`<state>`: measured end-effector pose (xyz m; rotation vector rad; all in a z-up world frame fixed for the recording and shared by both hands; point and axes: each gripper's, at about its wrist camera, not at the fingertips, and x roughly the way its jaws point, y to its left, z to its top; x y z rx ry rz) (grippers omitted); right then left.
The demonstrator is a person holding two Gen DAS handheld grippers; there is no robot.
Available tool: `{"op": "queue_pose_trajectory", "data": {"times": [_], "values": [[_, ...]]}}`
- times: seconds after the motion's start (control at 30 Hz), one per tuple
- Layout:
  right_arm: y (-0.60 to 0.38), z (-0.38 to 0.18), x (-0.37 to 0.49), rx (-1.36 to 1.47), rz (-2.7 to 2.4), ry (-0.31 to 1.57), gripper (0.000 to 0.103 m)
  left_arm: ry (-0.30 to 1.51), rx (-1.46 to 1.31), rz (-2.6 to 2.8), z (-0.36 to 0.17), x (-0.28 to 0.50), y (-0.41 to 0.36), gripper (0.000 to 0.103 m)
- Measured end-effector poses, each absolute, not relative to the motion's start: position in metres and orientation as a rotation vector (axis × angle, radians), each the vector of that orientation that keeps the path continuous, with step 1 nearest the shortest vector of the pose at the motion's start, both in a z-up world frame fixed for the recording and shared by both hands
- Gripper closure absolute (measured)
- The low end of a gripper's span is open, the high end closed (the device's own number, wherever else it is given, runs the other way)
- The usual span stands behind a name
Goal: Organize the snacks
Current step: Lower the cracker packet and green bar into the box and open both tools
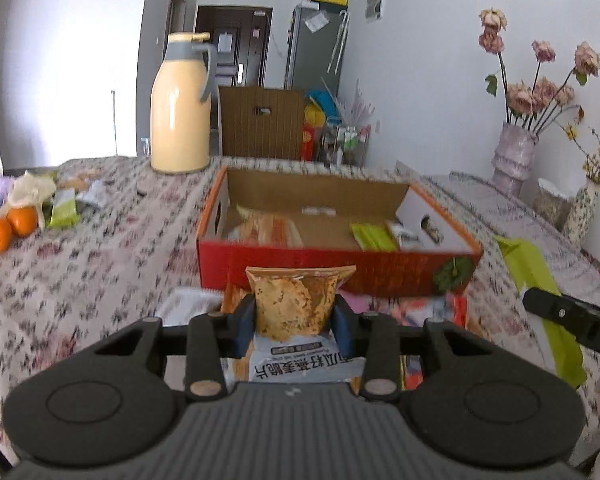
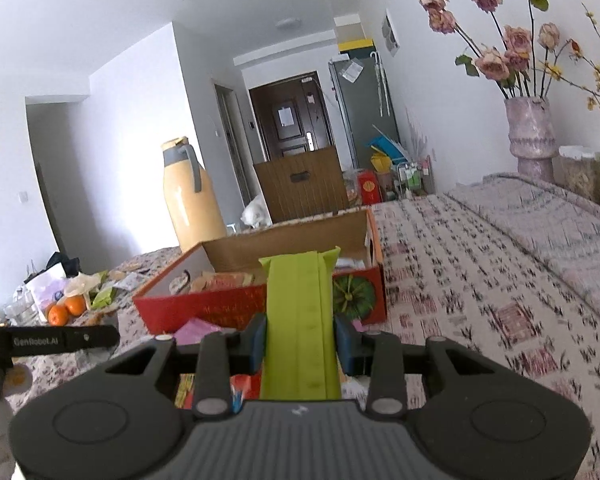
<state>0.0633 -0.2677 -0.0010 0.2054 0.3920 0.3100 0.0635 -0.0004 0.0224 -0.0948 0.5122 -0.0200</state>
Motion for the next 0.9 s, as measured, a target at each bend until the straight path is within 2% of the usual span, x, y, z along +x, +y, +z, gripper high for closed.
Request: {"op": "queue_pose_trajectory", "data": {"times": [0.5, 0.9], "values": [[-0.247, 0.032, 0.149, 0.228, 0.325, 0.316, 0.069, 0.427, -0.063, -0.021, 0.056, 0.141, -0.013, 0.064], [-0.224, 0.034, 0.234, 0.197, 0.334, 0.345, 0.069, 0.425, -0.062, 0.029, 0.056, 0.211, -0.008, 0.064]]}}
